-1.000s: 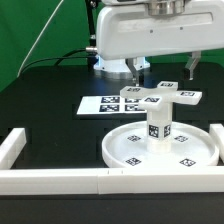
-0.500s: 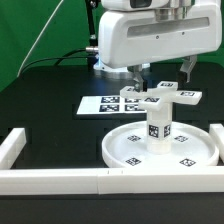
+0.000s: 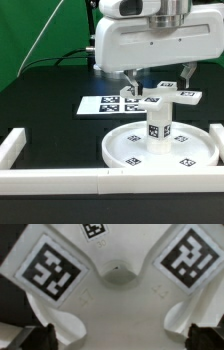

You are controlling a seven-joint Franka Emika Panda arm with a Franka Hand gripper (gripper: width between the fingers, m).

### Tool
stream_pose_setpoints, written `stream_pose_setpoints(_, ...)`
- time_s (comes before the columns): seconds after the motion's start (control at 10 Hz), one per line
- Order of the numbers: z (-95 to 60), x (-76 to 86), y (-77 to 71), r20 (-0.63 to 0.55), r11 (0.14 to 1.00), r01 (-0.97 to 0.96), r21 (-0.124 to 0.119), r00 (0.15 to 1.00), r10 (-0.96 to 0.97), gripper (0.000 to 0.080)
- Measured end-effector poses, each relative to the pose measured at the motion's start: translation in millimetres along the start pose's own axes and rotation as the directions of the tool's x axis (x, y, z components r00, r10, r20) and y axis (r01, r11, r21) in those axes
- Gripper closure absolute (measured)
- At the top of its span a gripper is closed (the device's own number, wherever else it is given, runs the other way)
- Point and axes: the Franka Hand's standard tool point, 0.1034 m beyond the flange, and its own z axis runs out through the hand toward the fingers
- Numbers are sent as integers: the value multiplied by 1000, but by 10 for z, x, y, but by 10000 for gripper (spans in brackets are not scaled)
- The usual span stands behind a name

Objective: Assemble round table

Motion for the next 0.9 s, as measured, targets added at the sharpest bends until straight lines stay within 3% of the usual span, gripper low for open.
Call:
stream_pose_setpoints(0.6,58,-45,41,13,1000,-5,-1,1000,5,151)
stream_pose_setpoints(0.7,59,-46,42,13,1000,-5,-1,1000,5,210)
stream_pose_setpoints(0.8,60,-46,42,13,1000,-5,-1,1000,5,210)
stream_pose_setpoints(0.9,59,-45,43,13,1000,-5,-2,1000,5,359)
